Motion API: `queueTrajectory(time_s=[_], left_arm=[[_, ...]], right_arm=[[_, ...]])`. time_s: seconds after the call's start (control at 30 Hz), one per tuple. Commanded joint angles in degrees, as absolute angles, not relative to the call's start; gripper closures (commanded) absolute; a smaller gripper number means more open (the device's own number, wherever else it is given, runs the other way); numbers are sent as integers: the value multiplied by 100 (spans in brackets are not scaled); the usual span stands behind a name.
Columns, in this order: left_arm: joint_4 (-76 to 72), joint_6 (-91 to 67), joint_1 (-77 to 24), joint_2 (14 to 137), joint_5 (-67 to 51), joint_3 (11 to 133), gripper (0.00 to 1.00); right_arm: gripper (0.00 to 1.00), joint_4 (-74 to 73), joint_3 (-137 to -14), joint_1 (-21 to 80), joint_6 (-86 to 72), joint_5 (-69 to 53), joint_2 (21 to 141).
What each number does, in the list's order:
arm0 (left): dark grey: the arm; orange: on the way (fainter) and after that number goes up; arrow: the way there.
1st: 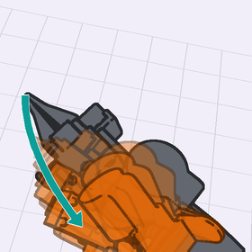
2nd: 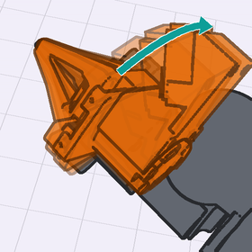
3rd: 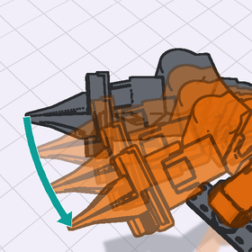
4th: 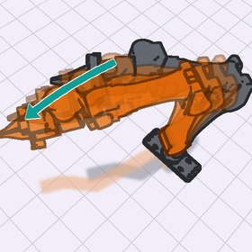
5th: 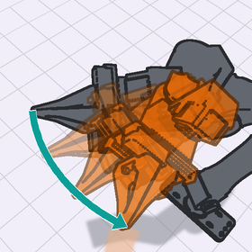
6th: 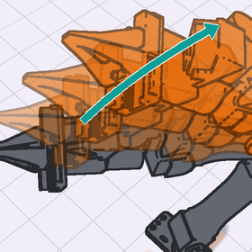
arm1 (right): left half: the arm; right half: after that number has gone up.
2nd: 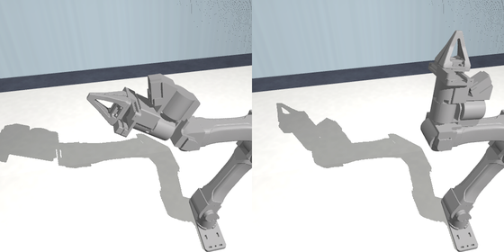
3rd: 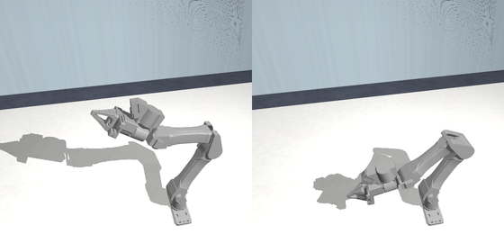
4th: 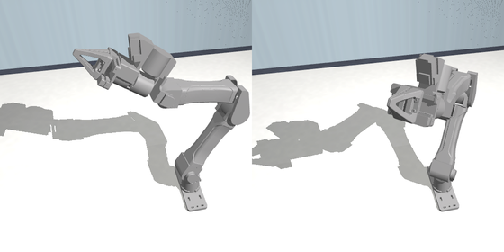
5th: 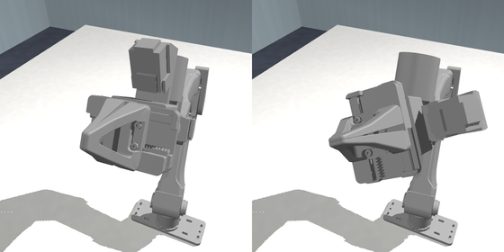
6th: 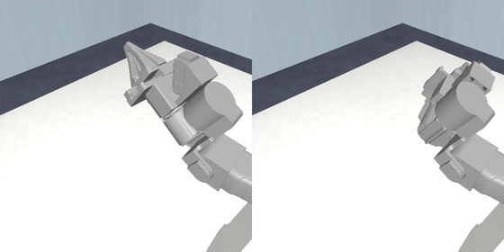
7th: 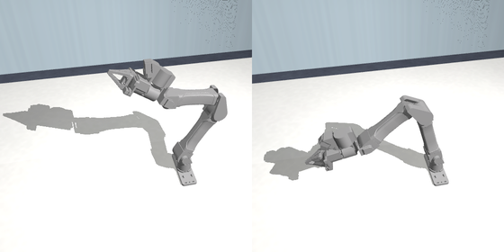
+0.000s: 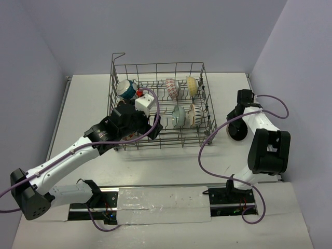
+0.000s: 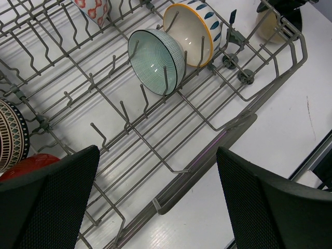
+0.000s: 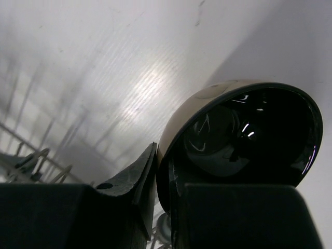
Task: Load the bowls into the dish rack
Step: Place the bowl at the center of the board.
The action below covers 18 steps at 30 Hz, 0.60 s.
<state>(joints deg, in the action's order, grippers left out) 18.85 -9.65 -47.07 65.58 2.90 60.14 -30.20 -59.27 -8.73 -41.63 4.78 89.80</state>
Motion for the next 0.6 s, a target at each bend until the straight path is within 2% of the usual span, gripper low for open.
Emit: queueTrajectory(time_s=[0.0, 0.07, 0.33, 0.57], left_arm=[[1872, -817, -4676, 6557, 325, 6205, 1], [1933, -748, -4685, 6565, 343, 6231, 1], [1829, -326, -4685, 6452, 290, 6153, 2], [1828, 228, -4974, 6328, 692, 6179, 6]], right_arm=[[100, -3145, -6371, -616, -4026, 1614, 8561], [100, -3330, -6670, -466, -3973, 2064, 8403], [100, -4051, -8251, 43, -3718, 2057, 8226], [100, -4482, -9333, 387, -3779, 951, 8569]])
